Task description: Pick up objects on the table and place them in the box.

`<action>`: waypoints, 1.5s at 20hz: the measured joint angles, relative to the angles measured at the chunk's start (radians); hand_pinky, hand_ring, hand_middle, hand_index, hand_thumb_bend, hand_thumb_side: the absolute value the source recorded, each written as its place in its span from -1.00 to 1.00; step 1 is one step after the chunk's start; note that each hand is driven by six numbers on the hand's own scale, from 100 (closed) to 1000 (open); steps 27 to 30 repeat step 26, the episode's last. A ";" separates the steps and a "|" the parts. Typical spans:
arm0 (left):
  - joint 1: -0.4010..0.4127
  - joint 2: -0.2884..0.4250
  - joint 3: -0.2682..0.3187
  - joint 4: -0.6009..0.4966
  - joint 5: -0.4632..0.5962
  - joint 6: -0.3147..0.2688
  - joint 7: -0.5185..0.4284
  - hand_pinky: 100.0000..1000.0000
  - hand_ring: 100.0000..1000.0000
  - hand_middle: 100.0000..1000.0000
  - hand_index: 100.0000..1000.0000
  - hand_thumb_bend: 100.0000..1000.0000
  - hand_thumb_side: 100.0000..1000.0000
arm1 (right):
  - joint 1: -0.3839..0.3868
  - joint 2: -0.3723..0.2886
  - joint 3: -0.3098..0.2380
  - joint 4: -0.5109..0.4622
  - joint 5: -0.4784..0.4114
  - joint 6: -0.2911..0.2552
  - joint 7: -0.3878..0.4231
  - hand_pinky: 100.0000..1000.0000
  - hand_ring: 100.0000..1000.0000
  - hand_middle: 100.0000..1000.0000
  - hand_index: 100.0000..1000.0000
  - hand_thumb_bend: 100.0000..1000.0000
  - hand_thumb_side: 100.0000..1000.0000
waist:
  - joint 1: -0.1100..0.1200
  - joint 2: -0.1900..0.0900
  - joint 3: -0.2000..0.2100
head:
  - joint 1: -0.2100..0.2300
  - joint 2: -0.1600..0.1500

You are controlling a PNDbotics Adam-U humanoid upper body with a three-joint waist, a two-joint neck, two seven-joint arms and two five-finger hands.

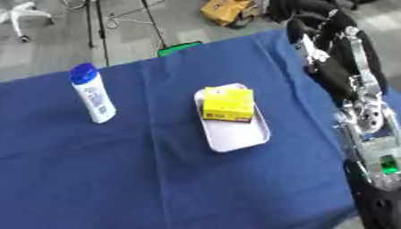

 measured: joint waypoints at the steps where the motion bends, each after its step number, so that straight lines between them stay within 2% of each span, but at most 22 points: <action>1: 0.010 0.000 0.006 -0.009 0.004 0.006 0.007 0.33 0.32 0.48 0.66 0.14 0.53 | 0.000 0.000 0.000 0.000 0.001 0.000 0.000 0.62 0.61 0.67 0.59 -0.32 -0.18 | 0.000 0.000 0.007 | 0.001 0.001; 3: 0.025 -0.002 0.020 -0.015 0.010 0.018 0.021 0.33 0.32 0.48 0.66 0.14 0.53 | 0.000 0.000 0.000 0.000 0.002 0.001 0.000 0.62 0.62 0.67 0.59 -0.32 -0.18 | 0.000 0.000 0.023 | 0.005 0.003; 9: 0.052 -0.024 0.037 -0.015 0.015 0.029 0.037 0.32 0.30 0.47 0.66 0.13 0.52 | 0.008 0.000 0.000 0.000 0.003 0.002 0.000 0.62 0.61 0.67 0.59 -0.32 -0.18 | 0.000 0.001 0.036 | 0.018 0.010; 17: 0.063 -0.054 0.042 -0.015 0.021 0.029 0.040 0.32 0.30 0.47 0.65 0.13 0.50 | 0.008 0.000 0.000 0.000 0.004 0.003 0.002 0.62 0.61 0.67 0.59 -0.32 -0.18 | 0.000 0.001 0.035 | 0.027 0.010; 30: 0.069 -0.055 0.042 -0.019 0.024 0.029 0.035 0.31 0.30 0.46 0.64 0.14 0.49 | 0.008 0.000 0.000 0.000 0.004 0.003 0.002 0.62 0.61 0.67 0.60 -0.33 -0.18 | -0.001 0.001 0.031 | 0.027 0.009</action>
